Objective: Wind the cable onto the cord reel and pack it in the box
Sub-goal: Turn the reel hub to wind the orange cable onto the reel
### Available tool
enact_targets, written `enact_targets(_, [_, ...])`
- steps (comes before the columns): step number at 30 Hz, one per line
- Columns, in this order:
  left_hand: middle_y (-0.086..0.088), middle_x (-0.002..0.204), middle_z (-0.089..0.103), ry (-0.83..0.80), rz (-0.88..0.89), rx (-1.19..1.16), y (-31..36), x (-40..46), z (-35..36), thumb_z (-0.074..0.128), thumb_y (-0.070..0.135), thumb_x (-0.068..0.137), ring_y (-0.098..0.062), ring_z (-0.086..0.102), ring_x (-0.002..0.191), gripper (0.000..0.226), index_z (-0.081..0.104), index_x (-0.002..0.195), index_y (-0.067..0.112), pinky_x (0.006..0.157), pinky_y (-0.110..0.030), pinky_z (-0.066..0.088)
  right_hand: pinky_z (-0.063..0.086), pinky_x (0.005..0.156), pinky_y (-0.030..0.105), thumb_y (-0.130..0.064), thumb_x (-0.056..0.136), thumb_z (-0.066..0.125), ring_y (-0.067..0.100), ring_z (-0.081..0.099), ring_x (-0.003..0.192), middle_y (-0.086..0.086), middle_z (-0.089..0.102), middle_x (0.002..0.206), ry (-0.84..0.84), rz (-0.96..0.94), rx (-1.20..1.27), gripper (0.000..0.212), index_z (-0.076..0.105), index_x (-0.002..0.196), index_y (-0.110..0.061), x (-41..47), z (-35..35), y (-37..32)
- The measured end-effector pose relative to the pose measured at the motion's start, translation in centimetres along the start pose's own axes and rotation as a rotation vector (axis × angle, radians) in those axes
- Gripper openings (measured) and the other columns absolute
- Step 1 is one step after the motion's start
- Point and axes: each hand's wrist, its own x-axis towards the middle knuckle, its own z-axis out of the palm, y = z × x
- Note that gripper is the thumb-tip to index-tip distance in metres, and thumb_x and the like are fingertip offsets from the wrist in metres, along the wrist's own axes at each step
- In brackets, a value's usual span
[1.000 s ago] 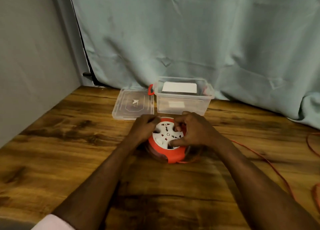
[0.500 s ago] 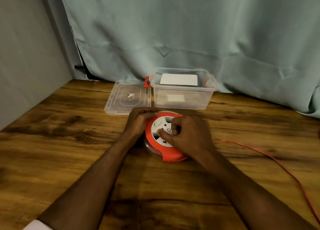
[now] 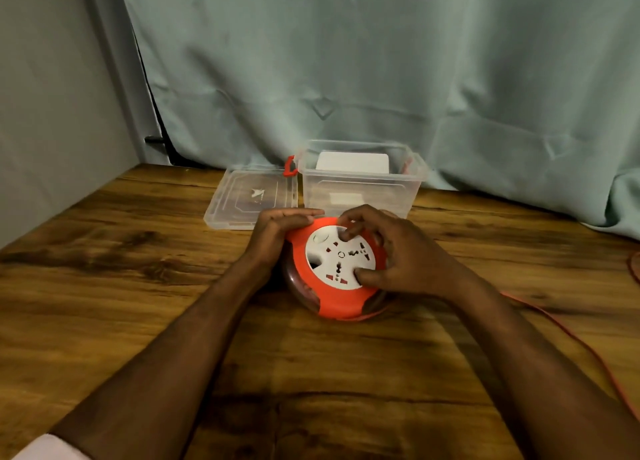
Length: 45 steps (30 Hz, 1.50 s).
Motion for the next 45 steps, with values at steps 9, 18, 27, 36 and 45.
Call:
enact_targets(9, [-0.018, 0.101, 0.076, 0.067, 0.028, -0.008, -0.3, 0.0, 0.5, 0.059, 0.003, 0.089, -0.035, 0.072, 0.091, 0.023, 0.075, 0.105, 0.002, 0.072, -0.036, 0.058, 0.059, 0.068, 0.039, -0.06, 0.059, 0.084, 0.008, 0.065, 0.091, -0.015, 0.068, 0.094, 0.168, 0.069, -0.082, 0.056, 0.051, 0.096, -0.034, -0.1, 1.0, -0.6])
enact_targets(18, [-0.018, 0.103, 0.076, 0.107, 0.077, -0.001, -0.6, 0.0, 0.5, 0.059, 0.001, 0.089, -0.035, 0.073, 0.091, 0.024, 0.074, 0.106, -0.001, 0.075, -0.039, 0.061, 0.058, 0.079, 0.038, -0.076, 0.07, 0.07, 0.012, 0.067, 0.072, -0.002, 0.078, 0.083, 0.362, 0.33, -0.224, 0.063, 0.055, 0.048, -0.019, 0.8, 4.0, -3.5])
enact_targets(27, [-0.016, 0.103, 0.076, 0.091, 0.096, 0.005, -0.5, 0.0, 0.6, 0.058, -0.001, 0.087, -0.03, 0.072, 0.09, 0.023, 0.075, 0.103, -0.002, 0.071, -0.031, 0.059, 0.042, 0.048, 0.012, -0.017, 0.074, 0.08, -0.01, 0.06, 0.066, -0.019, 0.068, 0.09, 0.191, -0.037, -0.061, 0.036, 0.059, 0.102, -0.024, -0.2, 0.6, -1.3])
enact_targets(36, [-0.018, 0.102, 0.076, 0.074, 0.115, 0.019, -0.6, 0.1, 0.5, 0.058, -0.001, 0.088, -0.032, 0.072, 0.089, 0.023, 0.076, 0.103, -0.001, 0.073, -0.036, 0.06, 0.047, 0.053, 0.011, -0.028, 0.072, 0.087, -0.018, 0.059, 0.074, -0.016, 0.068, 0.122, 0.066, -0.038, -0.094, 0.06, 0.05, 0.119, -0.027, -0.3, -0.4, -0.4])
enact_targets(45, [-0.02, 0.103, 0.076, 0.082, 0.161, 0.022, -0.8, 0.3, 0.3, 0.057, -0.002, 0.089, -0.033, 0.073, 0.089, 0.024, 0.073, 0.107, -0.005, 0.076, -0.039, 0.06, 0.048, 0.056, 0.03, -0.069, 0.062, 0.072, 0.007, 0.06, 0.07, -0.014, 0.06, 0.077, 0.234, 0.029, -0.262, 0.053, 0.046, 0.089, -0.033, -0.3, 2.1, -1.5])
